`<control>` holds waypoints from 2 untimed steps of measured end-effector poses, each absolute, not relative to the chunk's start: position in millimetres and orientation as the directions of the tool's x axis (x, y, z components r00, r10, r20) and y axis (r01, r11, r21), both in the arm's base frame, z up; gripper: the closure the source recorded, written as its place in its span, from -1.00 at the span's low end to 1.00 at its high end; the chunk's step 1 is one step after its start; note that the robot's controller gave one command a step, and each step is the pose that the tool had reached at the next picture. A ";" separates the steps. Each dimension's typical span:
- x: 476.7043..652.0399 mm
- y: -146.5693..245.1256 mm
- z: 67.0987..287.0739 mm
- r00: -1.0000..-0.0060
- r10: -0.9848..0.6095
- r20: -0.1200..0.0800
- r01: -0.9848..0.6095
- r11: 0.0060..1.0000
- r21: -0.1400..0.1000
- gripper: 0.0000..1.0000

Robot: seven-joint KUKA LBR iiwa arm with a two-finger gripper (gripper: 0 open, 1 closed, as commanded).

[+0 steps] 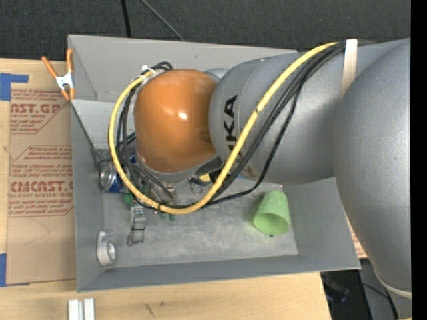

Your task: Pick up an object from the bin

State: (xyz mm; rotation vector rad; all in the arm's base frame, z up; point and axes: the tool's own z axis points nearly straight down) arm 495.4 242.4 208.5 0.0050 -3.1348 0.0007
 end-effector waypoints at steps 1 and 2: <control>568.8 189.1 122.4 -1.000 0.018 0.002 0.018 1.000 -0.003 -1.00; 592.2 210.0 74.5 -0.999 -0.044 -0.010 -0.044 0.999 0.011 -1.00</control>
Offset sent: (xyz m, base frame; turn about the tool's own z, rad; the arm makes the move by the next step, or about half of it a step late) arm 0.0722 -0.0498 -0.0808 0.0167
